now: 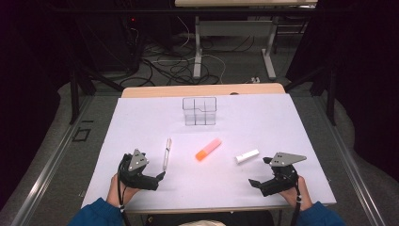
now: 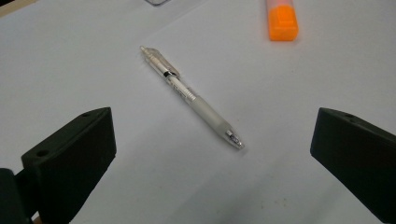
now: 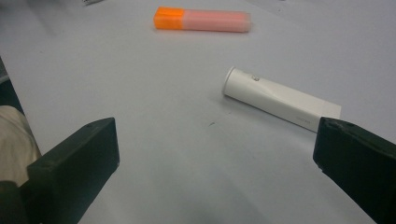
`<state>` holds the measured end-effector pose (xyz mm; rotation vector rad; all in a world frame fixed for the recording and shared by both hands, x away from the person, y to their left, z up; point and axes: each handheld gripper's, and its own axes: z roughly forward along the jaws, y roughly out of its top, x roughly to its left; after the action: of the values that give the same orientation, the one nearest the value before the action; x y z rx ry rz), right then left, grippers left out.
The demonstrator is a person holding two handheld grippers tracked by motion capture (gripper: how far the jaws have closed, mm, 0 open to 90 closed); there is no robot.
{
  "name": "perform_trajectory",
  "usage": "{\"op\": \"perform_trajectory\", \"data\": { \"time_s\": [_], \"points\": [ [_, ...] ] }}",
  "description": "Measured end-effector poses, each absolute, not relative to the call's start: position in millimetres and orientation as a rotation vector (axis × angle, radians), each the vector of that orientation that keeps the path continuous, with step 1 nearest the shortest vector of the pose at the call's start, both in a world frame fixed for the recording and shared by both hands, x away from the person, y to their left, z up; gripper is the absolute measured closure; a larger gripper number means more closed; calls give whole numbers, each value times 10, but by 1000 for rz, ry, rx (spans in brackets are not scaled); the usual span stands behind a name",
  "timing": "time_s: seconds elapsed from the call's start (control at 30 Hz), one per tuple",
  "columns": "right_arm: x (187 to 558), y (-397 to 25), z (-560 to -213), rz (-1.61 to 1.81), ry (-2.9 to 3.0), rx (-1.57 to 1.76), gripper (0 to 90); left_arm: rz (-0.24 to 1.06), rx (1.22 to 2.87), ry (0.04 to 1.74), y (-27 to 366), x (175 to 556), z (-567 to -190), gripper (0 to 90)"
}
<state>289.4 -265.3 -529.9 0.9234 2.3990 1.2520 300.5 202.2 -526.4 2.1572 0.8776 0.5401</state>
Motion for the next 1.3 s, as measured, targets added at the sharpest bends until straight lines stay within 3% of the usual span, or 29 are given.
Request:
{"op": "perform_trajectory", "data": {
  "time_s": [1.3],
  "points": [
    [2903, -2631, -5314, 1247, 2410, 927, 8, 543, 2121, 945, 1945, 3291, -5242, 0]
  ]
}}
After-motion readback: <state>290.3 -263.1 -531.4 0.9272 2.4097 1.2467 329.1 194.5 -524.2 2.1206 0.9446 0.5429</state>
